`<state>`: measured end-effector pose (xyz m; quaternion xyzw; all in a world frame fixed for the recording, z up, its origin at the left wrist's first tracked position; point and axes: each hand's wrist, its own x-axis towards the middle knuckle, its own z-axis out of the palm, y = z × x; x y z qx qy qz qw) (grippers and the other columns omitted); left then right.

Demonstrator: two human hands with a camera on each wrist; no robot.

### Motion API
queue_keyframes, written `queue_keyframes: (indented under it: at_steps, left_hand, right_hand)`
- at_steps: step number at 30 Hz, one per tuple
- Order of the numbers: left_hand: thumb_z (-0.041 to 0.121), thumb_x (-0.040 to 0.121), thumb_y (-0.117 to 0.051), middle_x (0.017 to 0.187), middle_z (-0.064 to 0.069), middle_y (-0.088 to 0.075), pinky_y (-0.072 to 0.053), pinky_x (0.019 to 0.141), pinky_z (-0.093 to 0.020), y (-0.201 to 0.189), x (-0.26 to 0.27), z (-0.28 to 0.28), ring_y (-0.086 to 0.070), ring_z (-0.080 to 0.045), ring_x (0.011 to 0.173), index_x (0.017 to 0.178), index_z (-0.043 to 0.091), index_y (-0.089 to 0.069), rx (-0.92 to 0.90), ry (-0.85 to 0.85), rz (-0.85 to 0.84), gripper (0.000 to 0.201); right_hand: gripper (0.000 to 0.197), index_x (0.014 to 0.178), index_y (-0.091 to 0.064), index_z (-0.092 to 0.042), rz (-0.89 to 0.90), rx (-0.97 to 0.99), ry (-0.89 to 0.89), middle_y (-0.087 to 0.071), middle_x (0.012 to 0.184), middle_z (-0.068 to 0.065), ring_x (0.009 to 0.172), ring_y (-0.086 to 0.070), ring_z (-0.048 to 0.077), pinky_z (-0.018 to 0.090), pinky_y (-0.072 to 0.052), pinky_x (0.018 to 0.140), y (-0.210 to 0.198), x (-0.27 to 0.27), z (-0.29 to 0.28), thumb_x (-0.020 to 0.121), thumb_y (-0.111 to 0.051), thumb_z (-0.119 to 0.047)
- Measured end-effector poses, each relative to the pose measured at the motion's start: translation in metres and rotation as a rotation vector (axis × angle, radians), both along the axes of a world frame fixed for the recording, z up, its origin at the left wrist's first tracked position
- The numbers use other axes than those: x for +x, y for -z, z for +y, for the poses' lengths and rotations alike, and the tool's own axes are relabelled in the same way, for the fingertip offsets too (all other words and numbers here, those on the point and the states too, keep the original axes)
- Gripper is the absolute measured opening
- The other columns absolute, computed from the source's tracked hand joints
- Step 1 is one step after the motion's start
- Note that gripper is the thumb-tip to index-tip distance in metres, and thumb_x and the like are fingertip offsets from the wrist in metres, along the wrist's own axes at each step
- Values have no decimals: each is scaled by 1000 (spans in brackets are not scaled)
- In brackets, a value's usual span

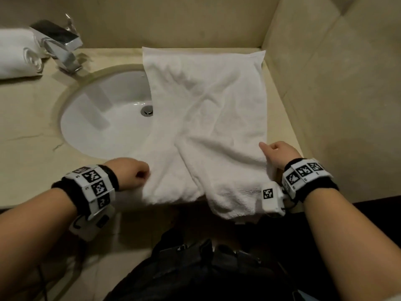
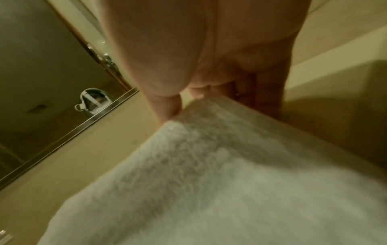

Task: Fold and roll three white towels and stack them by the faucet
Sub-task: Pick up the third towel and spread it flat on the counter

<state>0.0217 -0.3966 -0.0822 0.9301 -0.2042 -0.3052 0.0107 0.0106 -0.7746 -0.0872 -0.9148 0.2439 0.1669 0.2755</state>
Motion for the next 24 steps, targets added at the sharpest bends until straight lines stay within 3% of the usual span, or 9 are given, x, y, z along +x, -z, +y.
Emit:
queue_keyframes:
  at_steps: [2, 3, 5, 8, 10, 12, 18, 20, 24]
  left_hand:
    - [27, 84, -55, 76, 10, -56, -35, 64, -21, -4, 0, 0, -50, -12, 72, 69, 32, -47, -17, 22, 108, 18]
    - [30, 85, -55, 77, 10, -55, -35, 65, -22, -5, 4, -1, -50, -12, 74, 72, 32, -49, -70, 1, 56, 15]
    - [35, 85, -56, 91, 6, -55, -37, 73, -25, -3, 16, -2, -51, -15, 83, 90, 29, -55, -177, -114, -140, 7]
    - [38, 84, -57, 107, 0, -55, -44, 86, -32, 4, 27, -7, -54, -21, 97, 110, 23, -54, -72, -158, -136, 30]
    - [33, 87, -53, 108, -3, -58, -45, 86, -34, 7, 28, -9, -54, -24, 96, 106, 22, -56, -41, -148, -156, 23]
    - [26, 88, -48, 106, -4, -59, -45, 84, -35, 10, 24, -8, -55, -24, 93, 102, 21, -57, -80, -113, -180, 17]
    - [36, 84, -56, 103, 2, -62, -42, 80, -26, 3, 19, -10, -56, -16, 91, 95, 24, -58, -160, 78, 65, 16]
    - [33, 84, -59, 98, 2, -63, -43, 79, -23, -4, 42, -6, -56, -13, 86, 94, 21, -60, -254, -30, 92, 16]
    - [24, 83, -63, 107, -8, -61, -45, 85, -31, -7, 123, 8, -59, -24, 94, 108, 8, -58, -409, -405, -82, 30]
  right_hand:
    - [47, 60, -40, -13, 61, 25, 57, -47, 64, 8, 59, -46, 25, 29, -31, 55, -1, 8, -2, 92, -39, -47]
    - [46, 66, -43, -10, 103, 28, 79, -49, 71, 11, 66, -48, 26, 29, -34, 61, 0, 11, -3, 92, -39, -47]
    - [44, 71, -49, -4, 185, 19, 56, -53, 73, 14, 73, -52, 28, 29, -37, 69, -1, 13, -3, 92, -44, -43]
    - [18, 83, -60, -6, 136, -7, 53, -60, 84, 14, 93, -59, 30, 33, -43, 81, 1, 13, -4, 88, -57, -23]
    - [5, 89, -56, -12, -9, -72, 158, -62, 105, 18, 102, -57, 33, 34, -43, 86, 1, 11, -11, 85, -58, -10]
    - [12, 82, -54, -14, -94, -211, 174, -60, 110, 23, 101, -56, 37, 34, -43, 85, 2, 9, -23, 84, -51, -2]
    - [23, 104, -61, -11, 106, -478, -21, -52, 120, 20, 113, -47, 37, 39, -42, 94, 8, 15, -32, 84, -51, -11]
    - [23, 105, -60, -10, 53, -520, -57, -49, 120, 18, 113, -46, 37, 40, -41, 95, 2, 37, -26, 88, -46, -17]
    - [18, 101, -59, -11, -84, -301, -121, -53, 116, 18, 101, -54, 35, 34, -42, 84, -8, 97, -12, 88, -49, -17]
